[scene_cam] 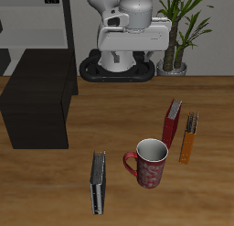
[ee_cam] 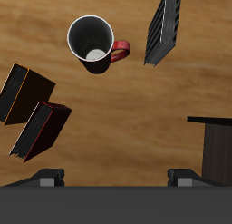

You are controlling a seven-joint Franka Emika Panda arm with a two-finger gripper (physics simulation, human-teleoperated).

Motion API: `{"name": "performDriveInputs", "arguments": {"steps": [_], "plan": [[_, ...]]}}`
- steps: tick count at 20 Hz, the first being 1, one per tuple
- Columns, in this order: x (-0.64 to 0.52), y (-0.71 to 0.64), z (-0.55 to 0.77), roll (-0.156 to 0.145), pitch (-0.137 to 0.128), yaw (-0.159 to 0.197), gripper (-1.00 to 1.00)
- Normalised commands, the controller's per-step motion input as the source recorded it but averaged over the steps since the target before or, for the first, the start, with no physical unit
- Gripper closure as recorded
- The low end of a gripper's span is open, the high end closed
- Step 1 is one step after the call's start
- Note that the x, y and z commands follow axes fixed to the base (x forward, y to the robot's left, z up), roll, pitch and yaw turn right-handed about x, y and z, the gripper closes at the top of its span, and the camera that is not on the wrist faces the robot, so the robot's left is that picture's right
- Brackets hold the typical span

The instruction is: Place the orange book upright on top of the shelf

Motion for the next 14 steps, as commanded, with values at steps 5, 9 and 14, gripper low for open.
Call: {"name": "performDriveInputs", "arguments": {"steps": [5,9,14], "plan": [[0.00,0.10,0.04,0.001,-0.020,-0.009,-1.00],[0.06,0.19,0.06,-0.027,-0.040,0.000,-1.00],[0.06,0.37,0.04,-0.018,-0.059,0.004,-1.00]]}}
